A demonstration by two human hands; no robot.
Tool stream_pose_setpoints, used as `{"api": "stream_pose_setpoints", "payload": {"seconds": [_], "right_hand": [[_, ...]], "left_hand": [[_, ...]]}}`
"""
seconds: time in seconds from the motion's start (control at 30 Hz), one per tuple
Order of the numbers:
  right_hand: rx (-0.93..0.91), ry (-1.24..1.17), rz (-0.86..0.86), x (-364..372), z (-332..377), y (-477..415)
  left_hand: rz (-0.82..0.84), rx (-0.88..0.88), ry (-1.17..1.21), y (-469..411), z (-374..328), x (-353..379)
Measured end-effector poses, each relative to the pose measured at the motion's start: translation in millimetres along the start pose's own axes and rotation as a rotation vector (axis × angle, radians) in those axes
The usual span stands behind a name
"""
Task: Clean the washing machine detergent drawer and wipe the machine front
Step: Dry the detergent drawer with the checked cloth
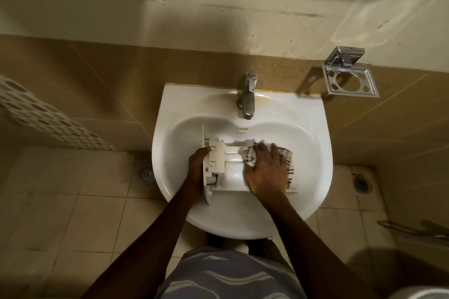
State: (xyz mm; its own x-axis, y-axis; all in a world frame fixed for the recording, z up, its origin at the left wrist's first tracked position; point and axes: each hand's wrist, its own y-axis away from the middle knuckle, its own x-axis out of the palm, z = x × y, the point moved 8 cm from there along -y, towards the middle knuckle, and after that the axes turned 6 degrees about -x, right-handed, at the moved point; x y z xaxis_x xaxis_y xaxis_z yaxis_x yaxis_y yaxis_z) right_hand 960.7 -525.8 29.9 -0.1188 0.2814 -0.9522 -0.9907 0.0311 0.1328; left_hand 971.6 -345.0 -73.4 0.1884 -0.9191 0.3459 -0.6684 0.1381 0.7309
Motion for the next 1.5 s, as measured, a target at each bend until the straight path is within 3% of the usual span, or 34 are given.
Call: {"api": "stream_pose_setpoints", "payload": {"seconds": [0.1, 0.2, 0.33, 0.4, 0.47, 0.57, 0.67, 0.87, 0.93, 1.07, 1.17, 1.27, 1.4, 1.5], "right_hand": [[-0.21, -0.062, 0.078, 9.4, 36.0, 8.5], [-0.314, -0.064, 0.097, 2.5, 17.3, 27.3], [-0.055, -0.076, 0.012, -12.9, -46.0, 12.0], [0.026, 0.007, 0.048, -6.7, -40.6, -5.2], [0.015, 0.072, 0.127, 6.6, -12.5, -16.8], [-0.177, -0.004, 0.173, 15.3, 34.7, -18.0], [-0.277, -0.075, 0.148, -0.1, 31.6, -14.1], [-0.009, 0.056, 0.019, -25.7, -34.4, -18.4], [-0.039, 0.117, 0.059, -11.1, -9.9, -16.5], [-0.156, -0.05, 0.152, 8.0, 36.4, -10.3], [-0.143, -0.07, 0.094, -3.8, 2.3, -9.2], [0.01, -0.012, 0.023, -11.1, -48.4, -13.3], [0.02, 0.193, 0.143, 0.8, -26.7, -33.6], [-0.038, 0.137, 0.302, 18.0, 10.8, -52.3]], "left_hand": [[0.0, 0.015, 0.014, 0.6, -2.4, 1.1], [-0.02, 0.032, 0.006, 1.9, -7.0, -0.3], [0.006, -0.004, -0.023, 3.4, -9.2, 1.8], [0.043, -0.061, -0.026, 3.6, -8.9, 5.7], [0.055, -0.084, -0.032, 3.5, -11.0, 9.2], [0.033, -0.06, 0.008, 3.0, -12.1, 11.6], [0.008, -0.06, 0.054, 1.4, -7.9, 7.5], [0.019, -0.047, 0.039, 2.5, -8.0, 7.0], [-0.008, -0.038, 0.031, 2.5, -6.4, 5.4], [-0.014, -0.006, 0.009, 3.5, -10.3, 5.4], [-0.006, -0.004, 0.025, 2.4, -10.2, 4.9], [0.057, -0.02, 0.021, 0.3, -8.8, 10.4], [0.035, -0.031, 0.031, -5.1, -5.9, 6.8], [0.05, -0.073, 0.05, -5.7, -3.6, 9.5]]}}
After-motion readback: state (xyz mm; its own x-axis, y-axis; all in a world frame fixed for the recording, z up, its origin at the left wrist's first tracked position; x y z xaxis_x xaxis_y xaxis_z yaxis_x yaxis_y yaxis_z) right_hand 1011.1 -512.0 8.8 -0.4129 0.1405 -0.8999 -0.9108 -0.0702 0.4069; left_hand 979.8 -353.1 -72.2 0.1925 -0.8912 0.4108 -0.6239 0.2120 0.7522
